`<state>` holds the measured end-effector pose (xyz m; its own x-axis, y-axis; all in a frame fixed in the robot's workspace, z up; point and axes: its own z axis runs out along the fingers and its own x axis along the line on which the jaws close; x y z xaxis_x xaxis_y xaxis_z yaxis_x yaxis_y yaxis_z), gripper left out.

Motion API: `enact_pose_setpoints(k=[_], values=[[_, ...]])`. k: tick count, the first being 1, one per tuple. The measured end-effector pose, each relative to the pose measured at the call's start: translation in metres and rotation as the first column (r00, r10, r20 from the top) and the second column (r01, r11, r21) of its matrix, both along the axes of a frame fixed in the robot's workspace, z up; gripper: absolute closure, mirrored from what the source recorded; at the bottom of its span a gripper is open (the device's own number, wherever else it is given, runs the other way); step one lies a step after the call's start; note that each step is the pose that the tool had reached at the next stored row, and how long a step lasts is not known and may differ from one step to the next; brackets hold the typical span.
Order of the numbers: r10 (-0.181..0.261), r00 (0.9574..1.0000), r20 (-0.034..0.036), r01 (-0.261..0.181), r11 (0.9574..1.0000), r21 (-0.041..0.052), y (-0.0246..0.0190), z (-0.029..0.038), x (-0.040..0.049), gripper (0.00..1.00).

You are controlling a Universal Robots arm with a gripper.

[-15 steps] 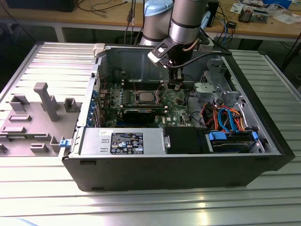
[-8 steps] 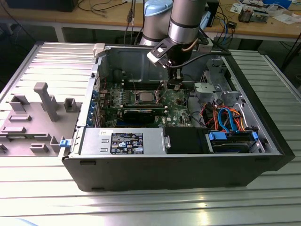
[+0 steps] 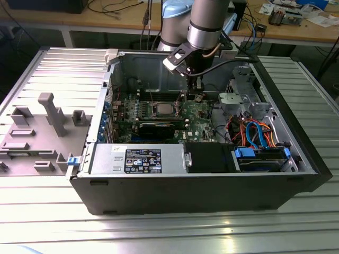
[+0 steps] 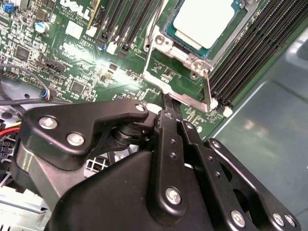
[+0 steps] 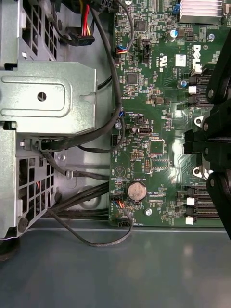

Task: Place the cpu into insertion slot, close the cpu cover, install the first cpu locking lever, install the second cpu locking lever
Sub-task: 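Close the cpu cover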

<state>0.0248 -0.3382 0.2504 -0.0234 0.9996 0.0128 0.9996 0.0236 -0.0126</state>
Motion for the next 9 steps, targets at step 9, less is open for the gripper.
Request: enact_pose_setpoints(k=[9], values=[[0.0, 1.0, 0.0, 0.0, 1.0, 0.0, 0.0, 0.0, -0.002, 0.89]])
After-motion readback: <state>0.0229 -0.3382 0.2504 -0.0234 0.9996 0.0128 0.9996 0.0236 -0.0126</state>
